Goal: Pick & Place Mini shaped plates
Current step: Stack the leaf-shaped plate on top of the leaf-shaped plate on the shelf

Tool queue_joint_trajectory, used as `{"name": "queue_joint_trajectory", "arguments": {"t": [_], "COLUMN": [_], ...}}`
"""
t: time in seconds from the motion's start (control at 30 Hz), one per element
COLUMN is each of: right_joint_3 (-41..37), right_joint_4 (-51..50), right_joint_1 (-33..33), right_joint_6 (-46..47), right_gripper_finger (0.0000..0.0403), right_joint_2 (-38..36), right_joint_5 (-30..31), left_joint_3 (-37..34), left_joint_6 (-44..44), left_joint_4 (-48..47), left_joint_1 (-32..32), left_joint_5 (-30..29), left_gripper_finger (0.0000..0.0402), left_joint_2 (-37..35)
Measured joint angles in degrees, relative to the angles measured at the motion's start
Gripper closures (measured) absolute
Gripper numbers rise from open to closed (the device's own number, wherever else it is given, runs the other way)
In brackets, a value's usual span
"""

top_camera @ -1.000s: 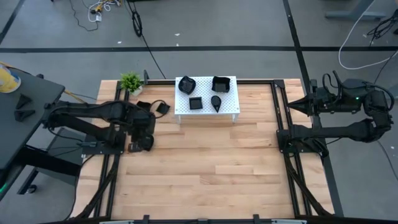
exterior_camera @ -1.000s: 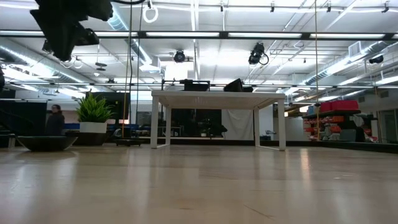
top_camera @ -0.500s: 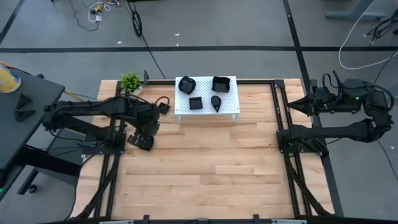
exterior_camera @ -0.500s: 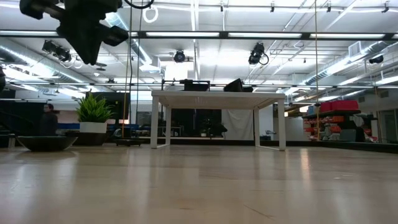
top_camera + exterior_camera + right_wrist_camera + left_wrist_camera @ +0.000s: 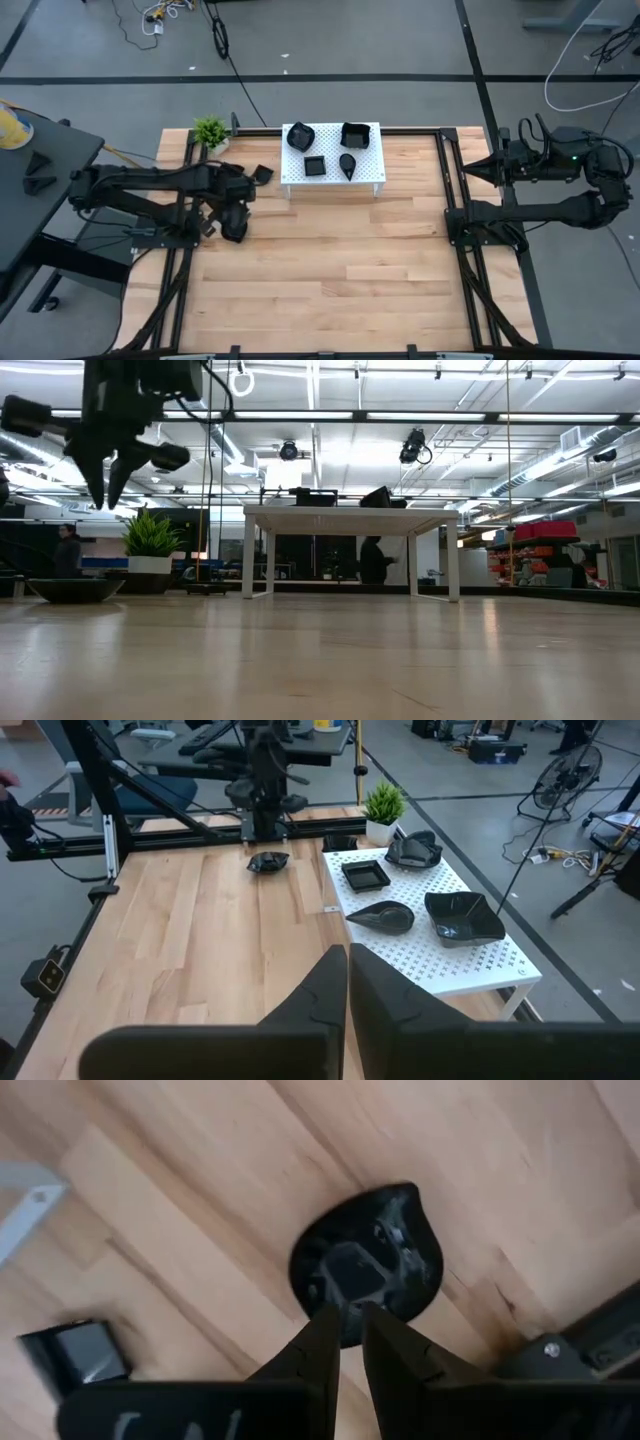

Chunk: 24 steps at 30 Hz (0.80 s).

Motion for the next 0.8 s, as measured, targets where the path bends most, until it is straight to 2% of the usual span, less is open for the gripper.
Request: {"name": "queue_joint_trajectory", "arguments": {"t": [0.17,0.27,0.47,0.67,0.8], "right_joint_3": [0.0,0.01,0.01,0.0,0.0], "right_joint_4": [0.0,0.0,-0.02,0.0,0.0], "right_joint_1": [0.0,0.0,0.0,0.0,0.02], "right_joint_6": [0.0,0.0,0.0,-0.01,0.0], "right_gripper_finger": [0.0383,0.0383,0.0383,0.0383,0.0383], "right_joint_2": [0.0,0.0,0.0,0.0,0.0], "right_joint_5": [0.01,0.01,0.02,0.01,0.02], "left_joint_3": [-2.47,-3.51,-3.83,-3.81,-3.81], "left_joint_6": [4.84,7.14,7.74,7.52,6.13], "left_joint_4": [0.3,0.33,1.59,5.56,5.73], "left_joint_1": [0.67,2.28,4.43,6.49,7.33], "left_joint_5": [0.0,-0.69,-3.33,-2.64,-2.11], "left_gripper_finger": [0.0347,0.0331,0.027,0.0203,0.0175], "left_joint_2": [0.02,0.02,0.02,0.51,3.07]}}
